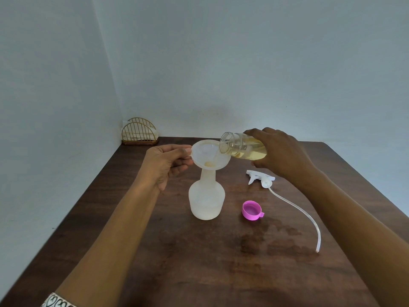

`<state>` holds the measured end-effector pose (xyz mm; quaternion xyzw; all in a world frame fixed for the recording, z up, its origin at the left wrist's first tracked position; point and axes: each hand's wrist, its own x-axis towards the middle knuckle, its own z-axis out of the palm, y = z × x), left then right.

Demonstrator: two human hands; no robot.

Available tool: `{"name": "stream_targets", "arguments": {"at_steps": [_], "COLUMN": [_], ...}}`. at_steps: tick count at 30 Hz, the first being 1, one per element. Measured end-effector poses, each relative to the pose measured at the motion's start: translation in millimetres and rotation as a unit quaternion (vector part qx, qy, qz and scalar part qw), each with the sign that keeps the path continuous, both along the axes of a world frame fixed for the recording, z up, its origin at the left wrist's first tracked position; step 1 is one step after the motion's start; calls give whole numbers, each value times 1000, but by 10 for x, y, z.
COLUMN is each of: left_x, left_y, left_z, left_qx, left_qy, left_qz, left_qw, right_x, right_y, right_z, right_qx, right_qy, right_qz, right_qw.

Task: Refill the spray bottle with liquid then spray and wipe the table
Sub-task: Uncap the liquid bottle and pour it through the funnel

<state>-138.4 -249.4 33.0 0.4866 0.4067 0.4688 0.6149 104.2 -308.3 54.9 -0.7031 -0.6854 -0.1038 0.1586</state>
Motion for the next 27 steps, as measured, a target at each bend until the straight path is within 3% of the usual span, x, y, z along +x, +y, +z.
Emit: {"name": "stream_targets", "arguments": {"at_steps": [27], "left_x": [0], "left_y": [13], "left_z": [-6], "left_qx": [-2], "left_qy": [-4], "left_qz": [0], "left_qw": [1000], "right_x": [-75], "right_y": [1], "right_z": [96], "right_qx": [10], "right_qy": [-32], "right_qz": [-13], "right_qw": [999]}}
